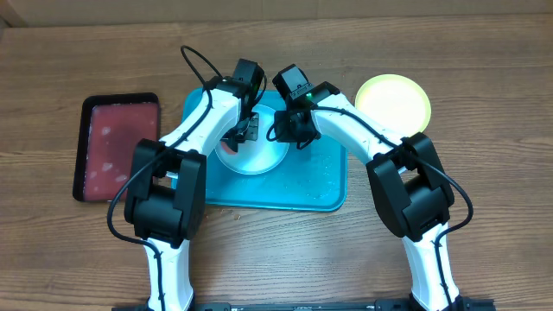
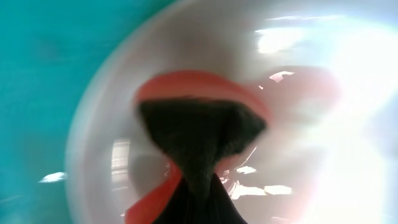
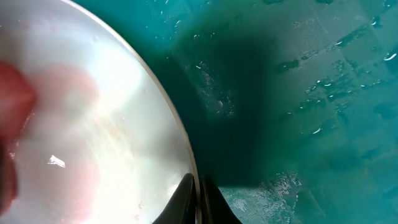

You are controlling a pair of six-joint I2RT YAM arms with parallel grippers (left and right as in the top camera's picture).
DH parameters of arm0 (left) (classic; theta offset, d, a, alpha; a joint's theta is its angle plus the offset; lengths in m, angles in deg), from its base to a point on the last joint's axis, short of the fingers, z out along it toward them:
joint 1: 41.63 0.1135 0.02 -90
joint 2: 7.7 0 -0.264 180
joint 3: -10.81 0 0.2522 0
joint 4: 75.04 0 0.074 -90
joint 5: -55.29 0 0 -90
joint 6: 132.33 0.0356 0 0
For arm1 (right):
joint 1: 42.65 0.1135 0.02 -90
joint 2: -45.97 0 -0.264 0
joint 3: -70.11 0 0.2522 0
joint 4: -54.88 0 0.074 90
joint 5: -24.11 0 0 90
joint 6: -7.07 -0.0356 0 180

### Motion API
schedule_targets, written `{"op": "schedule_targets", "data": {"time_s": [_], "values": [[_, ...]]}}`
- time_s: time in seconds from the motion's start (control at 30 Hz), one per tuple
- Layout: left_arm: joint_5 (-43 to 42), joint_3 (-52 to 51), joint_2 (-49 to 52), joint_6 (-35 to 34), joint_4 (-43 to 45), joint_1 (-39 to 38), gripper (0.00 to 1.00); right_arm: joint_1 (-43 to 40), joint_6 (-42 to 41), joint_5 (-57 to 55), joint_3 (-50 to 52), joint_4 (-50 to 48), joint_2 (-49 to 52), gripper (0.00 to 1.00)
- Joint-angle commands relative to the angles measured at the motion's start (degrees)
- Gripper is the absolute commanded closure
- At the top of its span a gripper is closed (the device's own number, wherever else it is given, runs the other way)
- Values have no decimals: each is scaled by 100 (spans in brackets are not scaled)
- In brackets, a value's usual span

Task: Clean dirty plates on tray and stack at the side
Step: 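Scrub the white plate in circles with the left gripper's sponge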

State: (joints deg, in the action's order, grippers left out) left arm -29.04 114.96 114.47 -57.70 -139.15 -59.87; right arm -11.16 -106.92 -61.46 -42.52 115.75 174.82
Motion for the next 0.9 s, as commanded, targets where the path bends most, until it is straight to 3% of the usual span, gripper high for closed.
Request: {"op": "schedule_targets", "data": {"time_s": [0.0, 0.1, 0.3, 0.5, 0.67, 0.87], "values": [[-2057, -24, 35, -435, 164, -96, 96, -42, -26, -181, 33, -17, -68, 96], [-2269, -24, 35, -787, 138, -173, 96, -42, -26, -181, 33, -17, -68, 96], [-2330, -24, 35, -793, -48, -306, 96, -42, -26, -181, 33, -15, -68, 96], [-2214, -24, 35, 20, -619, -273, 96, -42, -24, -181, 33, 2, -68, 96], [-590, -24, 33, 103, -763, -146, 96, -42, -26, -181, 33, 2, -68, 96], [1038, -24, 35, -50, -35, 7, 96, -42, -26, -181, 33, 7, -68, 96]]}}
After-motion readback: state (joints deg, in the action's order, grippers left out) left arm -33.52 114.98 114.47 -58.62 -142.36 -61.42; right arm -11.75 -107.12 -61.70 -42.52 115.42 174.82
